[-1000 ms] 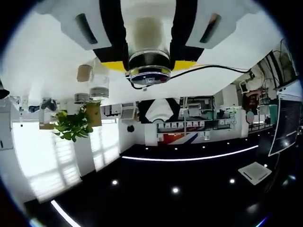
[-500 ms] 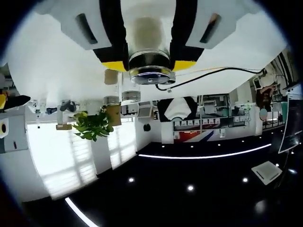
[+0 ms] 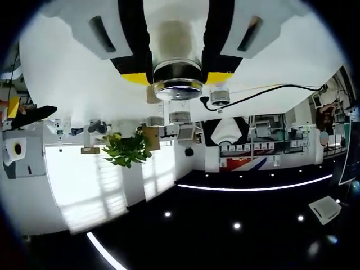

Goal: Rotate the seasoning bottle until the label or dispensing opening points toward the visible target arrow and the bottle remains upright within the marked orientation range

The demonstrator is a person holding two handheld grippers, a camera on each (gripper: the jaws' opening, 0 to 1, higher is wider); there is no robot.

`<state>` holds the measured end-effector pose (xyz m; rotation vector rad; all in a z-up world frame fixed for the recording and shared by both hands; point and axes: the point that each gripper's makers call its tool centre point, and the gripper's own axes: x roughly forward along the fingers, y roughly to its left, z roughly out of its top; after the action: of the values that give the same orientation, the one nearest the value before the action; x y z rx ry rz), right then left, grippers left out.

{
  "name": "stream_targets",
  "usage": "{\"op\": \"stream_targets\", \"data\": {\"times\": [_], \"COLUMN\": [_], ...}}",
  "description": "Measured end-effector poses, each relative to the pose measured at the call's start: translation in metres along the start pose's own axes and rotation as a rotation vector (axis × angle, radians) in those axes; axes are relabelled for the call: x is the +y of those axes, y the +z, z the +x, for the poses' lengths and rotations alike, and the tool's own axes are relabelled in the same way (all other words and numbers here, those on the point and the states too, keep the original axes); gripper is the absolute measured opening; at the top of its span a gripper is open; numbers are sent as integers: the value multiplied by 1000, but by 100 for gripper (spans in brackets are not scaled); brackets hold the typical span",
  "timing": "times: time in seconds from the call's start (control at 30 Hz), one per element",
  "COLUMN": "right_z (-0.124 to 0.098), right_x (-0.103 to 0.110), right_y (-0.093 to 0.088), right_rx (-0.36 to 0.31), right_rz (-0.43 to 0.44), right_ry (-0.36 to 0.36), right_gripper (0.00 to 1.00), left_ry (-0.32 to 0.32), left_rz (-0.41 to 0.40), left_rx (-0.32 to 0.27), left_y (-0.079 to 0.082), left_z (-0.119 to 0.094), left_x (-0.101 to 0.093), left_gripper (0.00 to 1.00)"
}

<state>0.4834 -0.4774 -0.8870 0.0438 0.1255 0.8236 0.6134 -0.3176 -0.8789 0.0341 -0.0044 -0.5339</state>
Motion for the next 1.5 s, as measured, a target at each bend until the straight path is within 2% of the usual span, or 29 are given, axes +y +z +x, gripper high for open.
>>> {"op": "stream_targets", "data": {"times": [0.23,0.33,0.53,0.63,0.77,0.93,1.0,1.03,1.13,1.17,1.3,1.43,1.47,1.5], "right_z": [11,14,17,18,21,26,26,29,30,31,32,33,31,31], "right_x": [6,11,20,23,23,29,30,37,38,47,49,49,52,51], "right_y": [5,4,-6,-11,-19,-26,-27,-30,-28,-19,-17,-17,-6,-6], "right_rx": [-4,3,24,40,75,111,111,119,107,61,50,47,-32,-33], "right_rz": [-17,-33,-25,-32,-76,-117,-119,-135,-130,-67,-60,-66,-60,-62], "right_ry": [29,48,82,90,80,96,98,126,130,182,190,190,213,211], "right_gripper": [65,65,61,61,62,66,62,59,55,56,56,56,56,56], "left_ry": [-68,-112,-156,-179,-174,-212,-217,-256,-259,-289,-336,-354,-406,-416], "left_rz": [-21,-59,-38,-56,-72,-76,-79,-68,-66,-66,-71,-66,-72,-76], "left_rx": [-11,-27,-45,-55,-68,-73,-73,-63,-62,-71,-80,-79,-102,-105], "left_y": [4,10,17,18,19,21,21,21,21,25,28,29,34,35], "left_z": [-5,-8,-12,-14,-15,-19,-19,-18,-18,-20,-24,-26,-30,-31], "left_x": [-26,-39,-59,-66,-72,-86,-87,-98,-98,-108,-127,-134,-147,-148], "left_gripper": [36,36,36,36,36,36,36,36,36,36,36,36,36,36]}}
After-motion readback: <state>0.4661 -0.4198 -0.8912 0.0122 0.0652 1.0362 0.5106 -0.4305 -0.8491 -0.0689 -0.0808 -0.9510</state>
